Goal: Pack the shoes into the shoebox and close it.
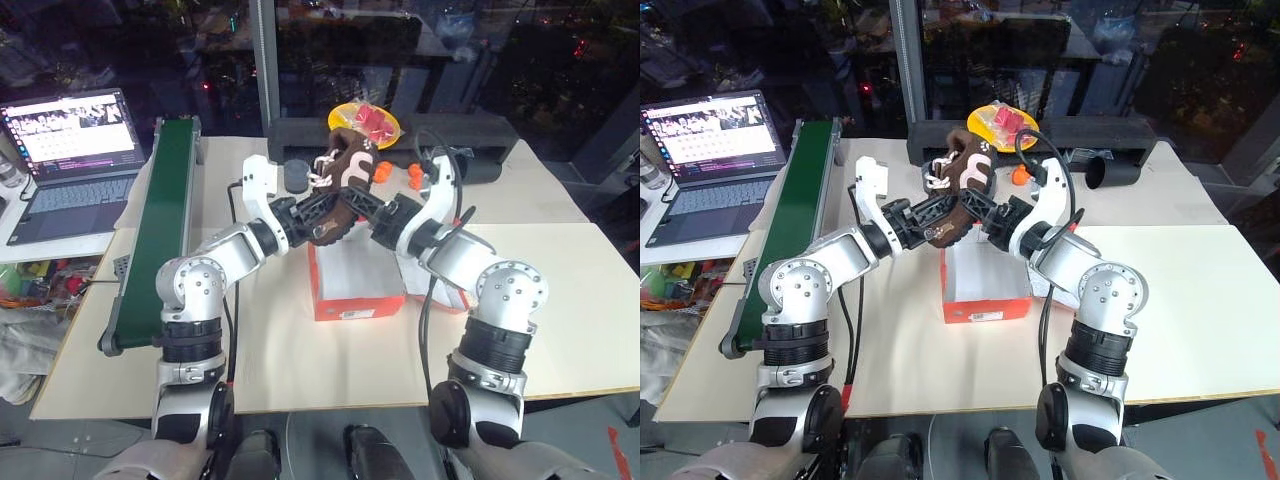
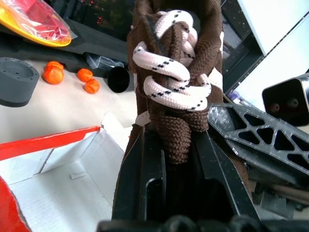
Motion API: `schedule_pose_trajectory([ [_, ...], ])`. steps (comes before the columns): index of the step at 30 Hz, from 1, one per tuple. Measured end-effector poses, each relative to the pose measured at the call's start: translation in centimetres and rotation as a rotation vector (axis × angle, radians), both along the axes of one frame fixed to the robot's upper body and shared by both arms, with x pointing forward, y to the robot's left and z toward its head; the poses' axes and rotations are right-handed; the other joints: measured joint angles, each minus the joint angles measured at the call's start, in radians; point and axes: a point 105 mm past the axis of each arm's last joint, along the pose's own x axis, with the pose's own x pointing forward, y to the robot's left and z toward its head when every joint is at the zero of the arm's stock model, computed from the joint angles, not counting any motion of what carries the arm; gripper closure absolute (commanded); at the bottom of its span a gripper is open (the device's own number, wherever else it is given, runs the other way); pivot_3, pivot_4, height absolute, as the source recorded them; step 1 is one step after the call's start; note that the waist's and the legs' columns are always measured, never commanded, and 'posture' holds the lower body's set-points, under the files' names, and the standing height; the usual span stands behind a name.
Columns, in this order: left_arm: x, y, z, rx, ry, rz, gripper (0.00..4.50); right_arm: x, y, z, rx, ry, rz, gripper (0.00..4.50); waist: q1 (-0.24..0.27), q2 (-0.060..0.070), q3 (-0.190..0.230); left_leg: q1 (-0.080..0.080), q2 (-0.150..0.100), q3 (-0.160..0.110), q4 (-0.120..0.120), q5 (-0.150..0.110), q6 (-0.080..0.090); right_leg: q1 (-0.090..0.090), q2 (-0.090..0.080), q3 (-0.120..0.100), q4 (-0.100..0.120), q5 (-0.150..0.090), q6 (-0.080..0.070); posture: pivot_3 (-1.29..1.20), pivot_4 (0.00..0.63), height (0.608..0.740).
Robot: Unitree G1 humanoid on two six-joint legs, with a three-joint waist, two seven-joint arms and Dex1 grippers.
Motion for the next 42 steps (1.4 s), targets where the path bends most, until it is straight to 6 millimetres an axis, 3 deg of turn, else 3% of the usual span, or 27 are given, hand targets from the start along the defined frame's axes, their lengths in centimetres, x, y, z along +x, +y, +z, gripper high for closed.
schedule_pose_trajectory([
  [6, 0.0, -0.1, 0.0, 0.017, -0.019, -0.002, 4.38, -0.3, 0.4, 0.2, 0.022, -0.003, 0.017, 3.72, 0.000, 0.000, 0.000, 0.000, 0.000, 0.000, 0.000, 0.000, 0.000, 0.000, 0.000, 0.000, 0.000, 0.000, 0.000, 0.00, 0.150, 0.740],
  [7, 0.0, -0.1, 0.1, 0.014, -0.027, -0.001, 3.90, -0.3, 0.4, 0.3, 0.028, -0.005, 0.017, 3.76, 0.000, 0.000, 0.000, 0.000, 0.000, 0.000, 0.000, 0.000, 0.000, 0.000, 0.000, 0.000, 0.000, 0.000, 0.000, 0.00, 0.150, 0.740],
  [8, 0.0, -0.1, 0.1, 0.012, -0.031, -0.001, 3.39, -0.3, 0.4, 0.4, 0.030, -0.005, 0.016, 3.77, 0.000, 0.000, 0.000, 0.000, 0.000, 0.000, 0.000, 0.000, 0.000, 0.000, 0.000, 0.000, 0.000, 0.000, 0.000, 0.00, 0.150, 0.740],
  [9, 0.0, 0.1, 0.1, 0.014, -0.035, 0.001, 3.21, -0.2, 0.4, 0.4, 0.032, -0.004, 0.012, 3.77, 0.000, 0.000, 0.000, 0.000, 0.000, 0.000, 0.000, 0.000, 0.000, 0.000, 0.000, 0.000, 0.000, 0.000, 0.000, 0.00, 0.150, 0.740],
  [11, -0.3, 0.2, 0.3, 0.025, -0.058, -0.017, 2.44, 0.0, -0.1, 0.4, 0.038, -0.002, -0.023, 3.77, 0.000, 0.000, 0.000, -0.001, 0.000, 0.000, 0.000, 0.000, 0.000, -0.001, 0.000, 0.000, 0.000, 0.000, 0.000, 0.00, 0.150, 0.740],
  [16, -0.8, 0.5, -0.2, 0.035, -0.053, -0.037, 2.44, 1.1, -1.8, 0.5, 0.028, -0.003, -0.152, 3.77, 0.000, 0.000, 0.000, -0.001, 0.000, 0.000, 0.000, 0.000, 0.000, -0.001, 0.000, 0.000, 0.000, 0.000, 0.000, 0.00, 0.150, 0.740],
  [21, -2.3, 3.0, -3.2, 0.223, -0.052, -0.082, 2.44, 1.7, -6.3, -1.5, -0.309, 0.049, -0.308, 3.77, -0.001, 0.000, 0.000, -0.002, 0.000, 0.001, -0.001, 0.000, 0.000, -0.003, 0.000, 0.000, 0.000, -0.001, -0.001, 0.00, 0.150, 0.740],
  [27, -3.6, 2.4, -3.6, 0.300, -0.107, -0.170, 2.44, 0.3, -5.1, -5.9, -0.537, 0.192, -0.156, 3.77, 0.000, 0.000, 0.000, -0.002, 0.001, 0.001, -0.001, 0.000, 0.000, -0.003, 0.001, 0.000, 0.001, -0.001, -0.002, 0.00, 0.150, 0.740],
  [31, -3.5, 2.6, -3.9, 0.311, -0.107, -0.158, 2.44, 0.3, -5.9, -8.4, -0.640, 0.277, -0.147, 3.77, 0.002, 0.000, 0.000, -0.002, 0.001, 0.001, -0.001, 0.000, 0.000, -0.003, 0.000, 0.000, 0.000, -0.001, -0.002, 0.00, 0.150, 0.740],
  [34, -3.6, 2.5, -4.2, 0.309, -0.099, -0.158, 2.44, 0.7, -6.8, -9.9, -0.719, 0.319, -0.176, 3.77, 0.003, 0.000, 0.000, -0.002, 0.001, 0.001, -0.001, 0.000, 0.000, -0.003, 0.001, 0.000, 0.000, -0.001, -0.002, 0.00, 0.150, 0.740],
  [38, -3.7, 2.4, -3.9, 0.313, -0.116, -0.156, 2.44, 1.3, -6.6, -10.4, -0.741, 0.324, -0.194, 3.77, 0.002, 0.000, 0.000, -0.001, 0.001, 0.001, -0.001, 0.000, 0.000, -0.001, 0.001, 0.000, 0.000, -0.001, -0.002, 0.00, 0.150, 0.740],
  [42, -3.6, 2.5, -3.9, 0.314, -0.117, -0.145, 2.37, 1.7, -5.9, -10.6, -0.706, 0.322, -0.211, 2.46, 0.001, 0.000, 0.000, 0.002, 0.001, 0.001, 0.000, 0.000, 0.000, 0.002, 0.001, 0.000, 0.000, -0.001, -0.002, 0.00, 0.150, 0.740],
])
